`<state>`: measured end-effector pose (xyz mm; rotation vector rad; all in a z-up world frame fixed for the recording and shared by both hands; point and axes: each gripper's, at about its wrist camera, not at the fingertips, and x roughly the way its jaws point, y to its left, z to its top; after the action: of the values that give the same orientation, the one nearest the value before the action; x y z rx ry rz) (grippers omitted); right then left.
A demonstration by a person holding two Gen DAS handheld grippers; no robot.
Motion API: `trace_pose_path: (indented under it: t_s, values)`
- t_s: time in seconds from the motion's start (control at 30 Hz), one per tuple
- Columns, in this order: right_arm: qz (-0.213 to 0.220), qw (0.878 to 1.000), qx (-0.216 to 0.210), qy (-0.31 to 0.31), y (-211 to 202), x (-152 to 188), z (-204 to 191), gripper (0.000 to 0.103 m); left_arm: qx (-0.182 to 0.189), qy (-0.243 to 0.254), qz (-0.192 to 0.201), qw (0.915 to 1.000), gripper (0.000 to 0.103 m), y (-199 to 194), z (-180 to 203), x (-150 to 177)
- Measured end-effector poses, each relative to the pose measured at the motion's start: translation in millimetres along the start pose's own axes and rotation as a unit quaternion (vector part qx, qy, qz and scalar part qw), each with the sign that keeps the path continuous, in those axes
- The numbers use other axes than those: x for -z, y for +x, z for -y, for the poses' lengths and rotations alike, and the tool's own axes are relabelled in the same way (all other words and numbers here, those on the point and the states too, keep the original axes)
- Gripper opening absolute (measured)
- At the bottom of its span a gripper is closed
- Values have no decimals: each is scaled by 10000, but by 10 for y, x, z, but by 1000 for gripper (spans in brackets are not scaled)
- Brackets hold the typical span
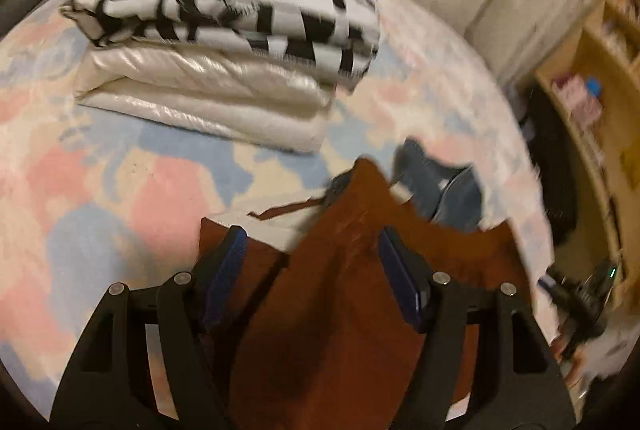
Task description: Fold large clothes
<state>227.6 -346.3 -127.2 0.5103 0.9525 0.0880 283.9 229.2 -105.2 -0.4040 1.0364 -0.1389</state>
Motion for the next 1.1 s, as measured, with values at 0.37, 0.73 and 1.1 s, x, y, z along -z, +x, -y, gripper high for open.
trace_pose_path:
  t_s: [0.37, 0.73, 1.1]
  values:
    - [-322, 9971, 441, -534, 1079, -2, 33, 36, -389, 750, -231, 9962, 5, 619, 273, 134]
    - [101, 9986, 516, -39, 1182, -62, 349, 3, -545, 1067, 108, 9927, 2, 972, 363, 110]
    - [323, 9954, 835, -343, 863, -66, 139, 42, -635, 1399, 333, 9876, 19, 693, 306, 172]
